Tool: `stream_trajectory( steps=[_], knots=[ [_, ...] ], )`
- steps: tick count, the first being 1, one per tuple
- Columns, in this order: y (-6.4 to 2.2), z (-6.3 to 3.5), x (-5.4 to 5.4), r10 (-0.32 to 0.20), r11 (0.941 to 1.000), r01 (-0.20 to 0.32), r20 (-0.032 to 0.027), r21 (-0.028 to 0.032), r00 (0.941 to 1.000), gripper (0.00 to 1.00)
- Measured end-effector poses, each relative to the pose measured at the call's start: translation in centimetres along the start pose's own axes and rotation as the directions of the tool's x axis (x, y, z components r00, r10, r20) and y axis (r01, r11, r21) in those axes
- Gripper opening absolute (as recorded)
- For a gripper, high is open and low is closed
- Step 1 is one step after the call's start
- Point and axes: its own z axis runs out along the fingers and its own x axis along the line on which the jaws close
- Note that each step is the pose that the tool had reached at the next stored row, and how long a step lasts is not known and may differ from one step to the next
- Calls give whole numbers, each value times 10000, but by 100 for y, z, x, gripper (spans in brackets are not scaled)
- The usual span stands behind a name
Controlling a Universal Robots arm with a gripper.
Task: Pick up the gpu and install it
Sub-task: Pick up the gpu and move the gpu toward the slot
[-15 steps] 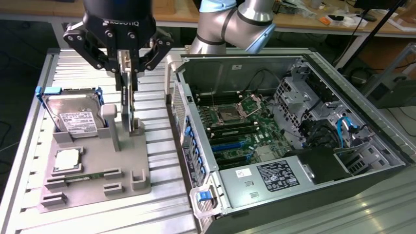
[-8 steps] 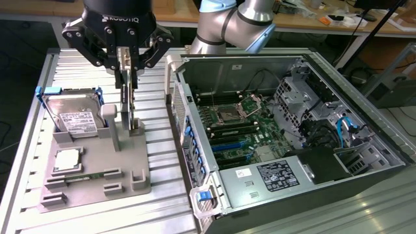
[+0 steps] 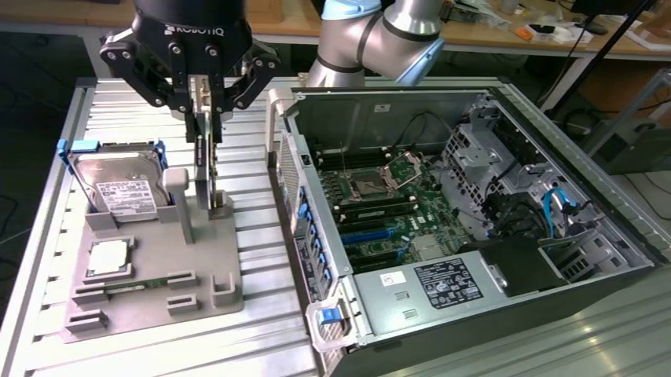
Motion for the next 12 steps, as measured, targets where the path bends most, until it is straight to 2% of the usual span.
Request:
stream_trajectory(
  steps=[12],
  knots=[
    [4, -1, -59, 0, 10000, 0, 0, 0, 10000, 27]
  ],
)
